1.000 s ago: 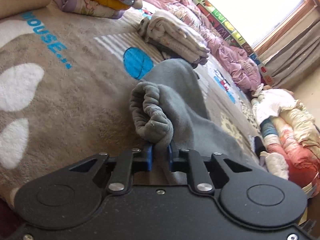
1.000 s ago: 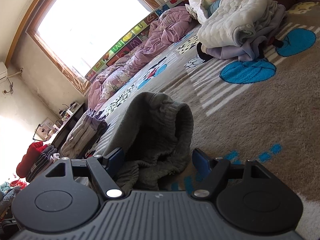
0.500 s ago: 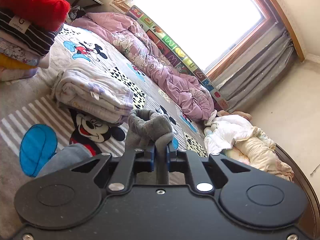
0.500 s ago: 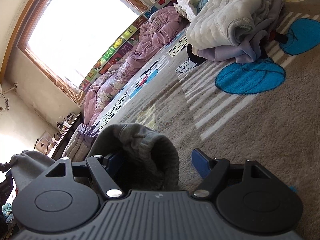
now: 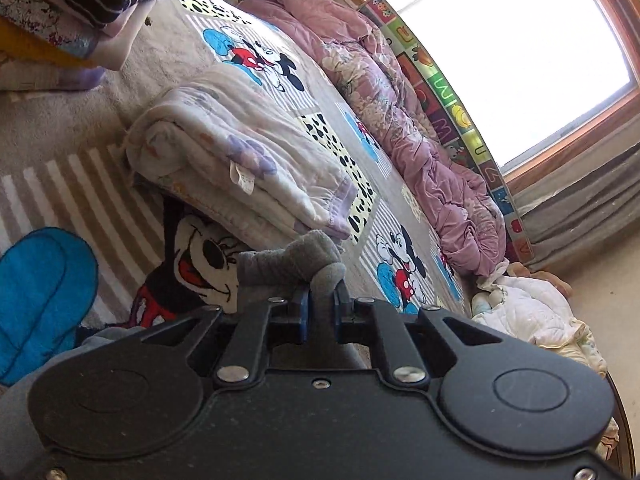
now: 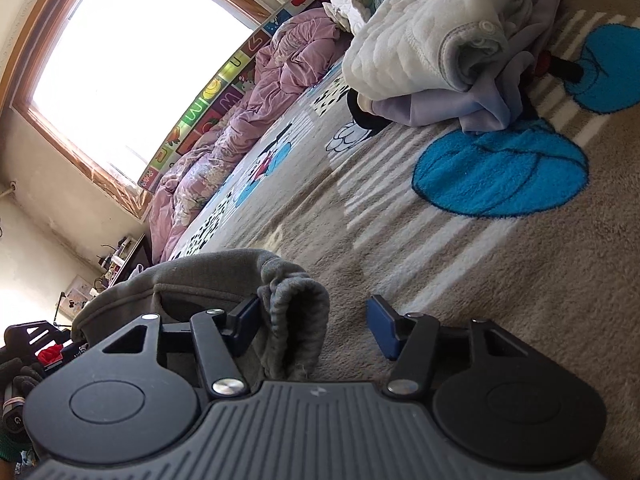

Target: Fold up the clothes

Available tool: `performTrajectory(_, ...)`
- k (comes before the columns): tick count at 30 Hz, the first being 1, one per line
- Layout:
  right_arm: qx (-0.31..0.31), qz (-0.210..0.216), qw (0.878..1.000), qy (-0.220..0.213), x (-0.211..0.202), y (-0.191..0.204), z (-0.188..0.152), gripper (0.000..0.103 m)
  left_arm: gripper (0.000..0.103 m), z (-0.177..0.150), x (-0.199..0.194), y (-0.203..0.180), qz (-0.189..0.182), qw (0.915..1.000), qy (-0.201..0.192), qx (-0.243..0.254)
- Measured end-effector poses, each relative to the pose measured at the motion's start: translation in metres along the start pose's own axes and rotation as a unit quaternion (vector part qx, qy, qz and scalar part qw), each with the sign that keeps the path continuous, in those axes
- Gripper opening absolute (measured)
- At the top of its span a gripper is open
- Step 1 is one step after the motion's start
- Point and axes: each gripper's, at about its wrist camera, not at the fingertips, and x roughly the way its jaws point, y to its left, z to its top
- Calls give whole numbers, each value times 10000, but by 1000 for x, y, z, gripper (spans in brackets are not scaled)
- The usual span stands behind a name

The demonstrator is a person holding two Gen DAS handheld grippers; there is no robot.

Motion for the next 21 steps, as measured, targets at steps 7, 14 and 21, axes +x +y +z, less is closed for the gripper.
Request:
performTrajectory(7,-8,-41,10000,-32,2,-1,2,56,53,-11,-28,8,-321,9986,-143,389)
performTrajectory(14,151,97,9998,-67,-8,-2,0,63,62,-36,-105,63,98,9958,-172,898)
performTrajectory(21,629,622,9957,260,-50,5,-36,73,70,-65,-166,139,303,9980,-358,419)
